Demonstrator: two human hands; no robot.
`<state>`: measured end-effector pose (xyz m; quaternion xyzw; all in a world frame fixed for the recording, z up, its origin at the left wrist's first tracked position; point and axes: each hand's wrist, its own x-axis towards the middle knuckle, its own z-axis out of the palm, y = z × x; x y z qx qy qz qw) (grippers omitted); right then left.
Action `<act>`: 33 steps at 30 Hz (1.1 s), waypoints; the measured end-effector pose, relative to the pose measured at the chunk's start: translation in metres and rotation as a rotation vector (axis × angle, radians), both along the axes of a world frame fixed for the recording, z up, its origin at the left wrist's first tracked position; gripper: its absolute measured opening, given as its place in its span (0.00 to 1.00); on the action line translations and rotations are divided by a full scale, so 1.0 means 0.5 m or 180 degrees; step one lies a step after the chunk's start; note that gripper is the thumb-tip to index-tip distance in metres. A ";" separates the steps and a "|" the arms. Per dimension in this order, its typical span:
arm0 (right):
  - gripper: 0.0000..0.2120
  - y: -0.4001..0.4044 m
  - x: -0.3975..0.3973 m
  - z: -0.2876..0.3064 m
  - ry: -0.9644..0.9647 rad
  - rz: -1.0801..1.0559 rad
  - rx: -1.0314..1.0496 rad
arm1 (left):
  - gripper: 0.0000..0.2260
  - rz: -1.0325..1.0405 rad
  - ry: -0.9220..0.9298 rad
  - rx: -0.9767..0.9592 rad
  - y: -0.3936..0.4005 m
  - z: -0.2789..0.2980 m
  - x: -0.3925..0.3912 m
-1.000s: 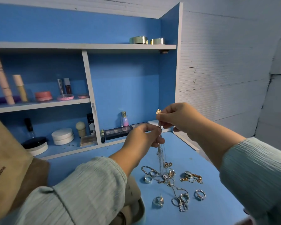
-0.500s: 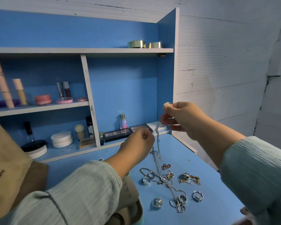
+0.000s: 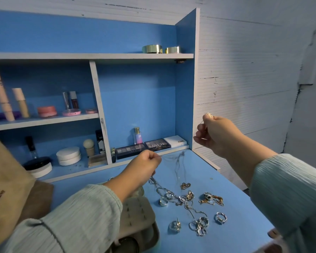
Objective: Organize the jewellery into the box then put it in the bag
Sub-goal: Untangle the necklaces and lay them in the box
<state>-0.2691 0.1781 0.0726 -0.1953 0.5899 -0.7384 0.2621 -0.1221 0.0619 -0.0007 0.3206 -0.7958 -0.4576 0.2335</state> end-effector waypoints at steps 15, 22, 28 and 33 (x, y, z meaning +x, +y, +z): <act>0.08 0.034 -0.045 0.018 0.1280 -0.0125 0.0483 | 0.06 0.0512 -0.0744 -0.0054 -0.052 -0.034 -0.008; 0.09 0.037 -0.025 0.018 0.1472 0.0465 0.0782 | 0.08 -0.0032 -0.1421 -0.0581 -0.015 0.001 -0.036; 0.10 0.030 0.013 0.032 0.1652 0.1006 0.0802 | 0.21 -0.0947 -0.0681 -0.0178 0.035 0.047 -0.053; 0.08 0.036 0.053 0.050 0.1705 0.1201 0.0666 | 0.07 -0.1022 0.0275 0.0391 0.075 0.073 -0.036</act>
